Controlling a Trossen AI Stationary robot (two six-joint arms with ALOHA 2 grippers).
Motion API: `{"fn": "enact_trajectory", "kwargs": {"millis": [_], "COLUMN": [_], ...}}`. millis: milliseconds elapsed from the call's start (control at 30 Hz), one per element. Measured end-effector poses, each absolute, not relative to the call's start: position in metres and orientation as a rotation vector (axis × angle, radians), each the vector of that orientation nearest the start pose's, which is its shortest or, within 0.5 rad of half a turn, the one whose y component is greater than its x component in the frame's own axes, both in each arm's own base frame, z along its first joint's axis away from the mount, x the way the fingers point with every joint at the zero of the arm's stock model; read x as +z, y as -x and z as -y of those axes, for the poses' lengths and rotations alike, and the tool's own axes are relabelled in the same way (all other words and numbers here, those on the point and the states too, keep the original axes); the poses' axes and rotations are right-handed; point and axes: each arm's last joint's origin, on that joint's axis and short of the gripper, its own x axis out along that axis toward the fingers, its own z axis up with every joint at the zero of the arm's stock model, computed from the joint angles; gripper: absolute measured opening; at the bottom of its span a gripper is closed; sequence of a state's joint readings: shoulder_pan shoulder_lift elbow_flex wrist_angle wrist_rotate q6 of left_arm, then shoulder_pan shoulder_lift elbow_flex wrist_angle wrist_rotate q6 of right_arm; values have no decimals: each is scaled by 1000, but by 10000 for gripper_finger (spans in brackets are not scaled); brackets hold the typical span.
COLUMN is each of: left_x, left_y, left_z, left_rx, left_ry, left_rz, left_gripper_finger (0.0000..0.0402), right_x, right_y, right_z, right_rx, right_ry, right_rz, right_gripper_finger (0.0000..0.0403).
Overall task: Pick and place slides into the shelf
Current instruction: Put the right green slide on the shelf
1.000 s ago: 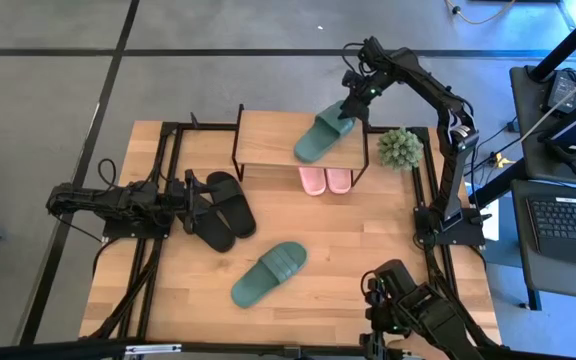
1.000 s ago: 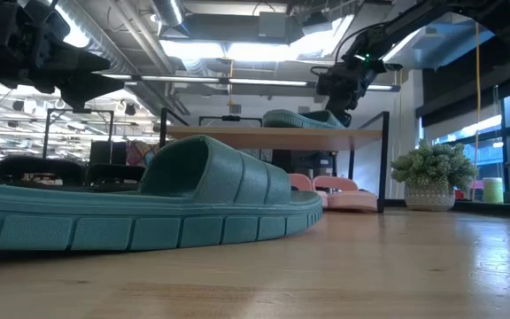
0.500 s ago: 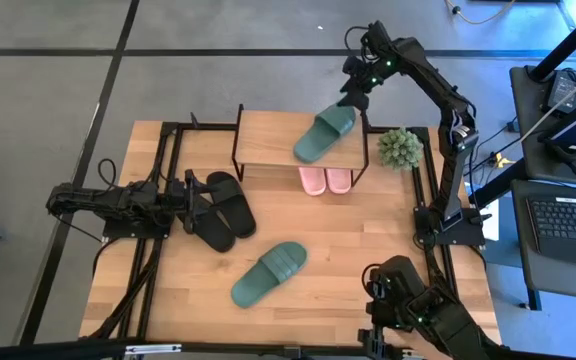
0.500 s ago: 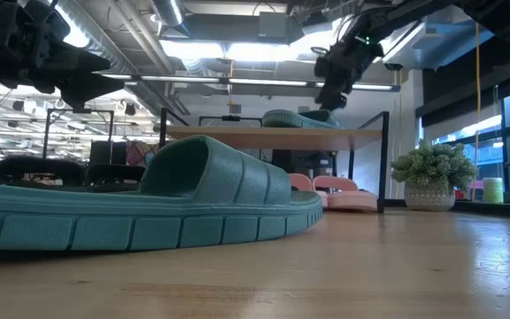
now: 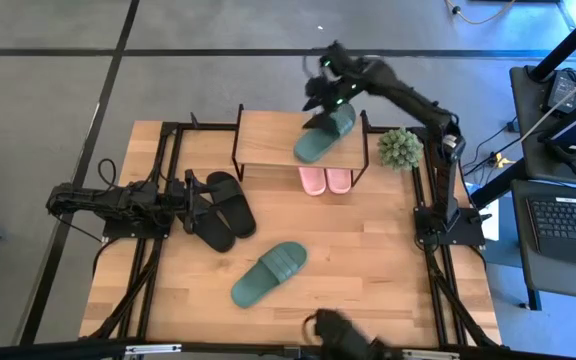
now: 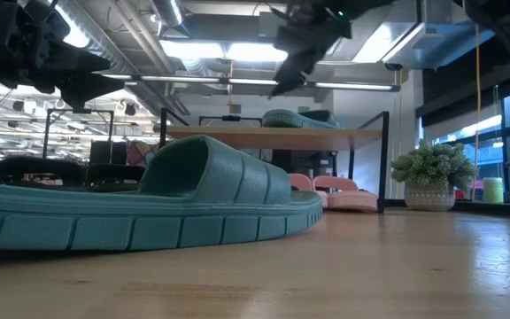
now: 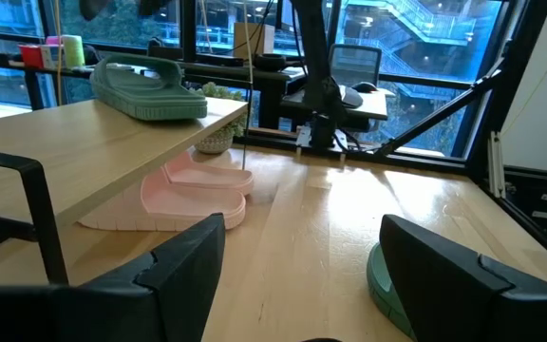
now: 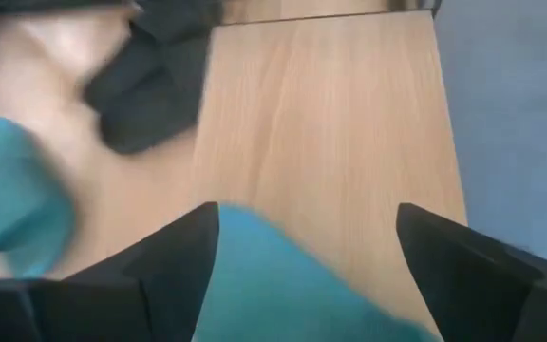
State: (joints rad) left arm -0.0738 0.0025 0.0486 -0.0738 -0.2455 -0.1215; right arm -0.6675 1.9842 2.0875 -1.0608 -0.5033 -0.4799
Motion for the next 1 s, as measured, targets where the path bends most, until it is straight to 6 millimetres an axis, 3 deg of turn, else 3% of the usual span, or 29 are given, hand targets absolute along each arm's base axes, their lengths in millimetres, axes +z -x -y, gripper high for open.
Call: {"fn": "enact_trajectory", "kwargs": {"millis": [200, 333, 700, 1000], "left_x": [173, 173, 173, 173], "left_y": [-94, -94, -94, -94], "left_z": [0, 0, 0, 0], "left_rx": [173, 173, 173, 173], "left_ry": [117, 117, 118, 119], "left_rz": [-17, -17, -17, -17], "left_gripper_finger": [273, 273, 273, 273], "right_x": [344, 342, 306, 293], "right_y": [-372, -385, -404, -401], "right_z": [209, 197, 206, 211], "right_rx": [-171, -197, -220, -247], "right_ry": [100, 81, 5, -12], "right_rz": [-912, -881, -937, -1033], "right_gripper_finger": [320, 320, 320, 320]}}
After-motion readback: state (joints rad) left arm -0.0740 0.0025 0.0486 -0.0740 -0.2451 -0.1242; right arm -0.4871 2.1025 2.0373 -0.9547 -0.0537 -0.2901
